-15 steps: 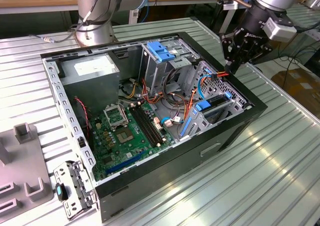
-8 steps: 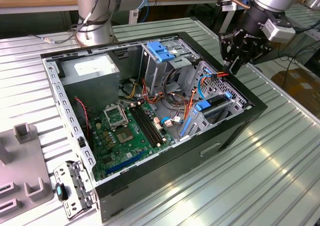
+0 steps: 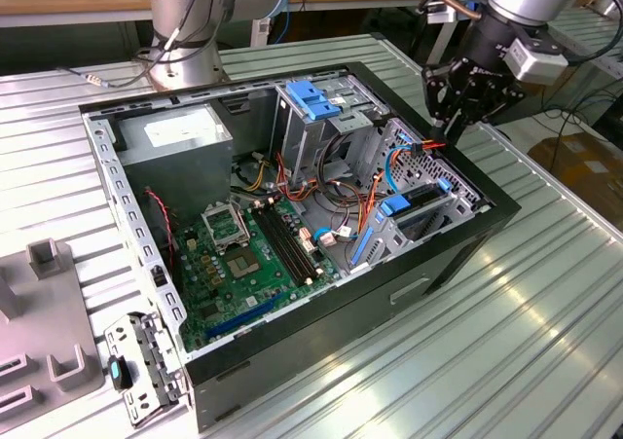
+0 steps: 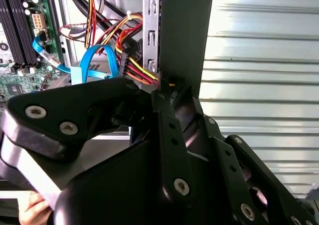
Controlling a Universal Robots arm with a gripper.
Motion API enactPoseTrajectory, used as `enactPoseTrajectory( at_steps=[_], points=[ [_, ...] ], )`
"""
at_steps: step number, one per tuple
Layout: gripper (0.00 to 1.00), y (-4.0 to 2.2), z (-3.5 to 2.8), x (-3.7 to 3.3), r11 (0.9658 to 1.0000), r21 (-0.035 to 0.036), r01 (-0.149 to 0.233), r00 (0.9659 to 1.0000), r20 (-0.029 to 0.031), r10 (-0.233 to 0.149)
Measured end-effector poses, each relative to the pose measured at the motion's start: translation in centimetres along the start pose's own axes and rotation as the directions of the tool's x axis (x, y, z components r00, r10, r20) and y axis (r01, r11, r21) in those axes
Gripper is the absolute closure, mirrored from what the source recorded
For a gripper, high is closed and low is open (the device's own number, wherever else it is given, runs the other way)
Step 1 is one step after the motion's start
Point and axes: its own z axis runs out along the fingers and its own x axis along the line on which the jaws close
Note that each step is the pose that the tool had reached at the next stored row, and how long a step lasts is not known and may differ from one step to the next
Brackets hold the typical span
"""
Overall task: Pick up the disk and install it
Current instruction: 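Insert the first disk wire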
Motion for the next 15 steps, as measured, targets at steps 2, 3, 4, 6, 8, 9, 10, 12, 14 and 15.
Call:
enactPoseTrajectory(
  at_steps=[2, 3, 4, 6, 8, 9, 10, 12, 14, 15],
  points=[
    [0.69, 0.0, 0.01, 0.01, 1.0, -0.0002, 0.0, 1.0, -0.0001, 0.0],
    [0.75, -0.01, 0.02, 0.01, 1.0, -0.0002, 0.0, 1.0, -0.0001, 0.0],
    [0.82, -0.01, 0.02, 0.01, 1.0, -0.0003, 0.0, 1.0, -0.0002, 0.0],
    [0.83, -0.02, -0.02, 0.03, 1.0, 0.0002, 0.0, 1.0, 0.0002, 0.0],
    [0.83, -0.03, -0.23, 0.05, 1.0, -0.0003, 0.0, 1.0, 0.0, 0.0],
    [0.83, -0.04, -0.38, 0.06, 1.0, -0.0005, 0.0, 1.0, 0.0002, 0.0],
    [0.83, -0.04, -0.46, 0.06, 1.0, -0.0005, 0.0, 1.0, 0.0002, 0.0],
    [0.83, -0.05, -0.48, 0.06, 1.0, -0.0005, -0.006, 1.0, 0.0003, 0.006],
    [0.83, -0.04, -0.49, 0.06, 0.9999, -0.001, -0.014, 0.9999, -0.0001, 0.014],
    [0.83, -0.04, -0.49, 0.06, 0.9999, -0.001, -0.016, 0.9999, -0.0002, 0.016]
  ],
)
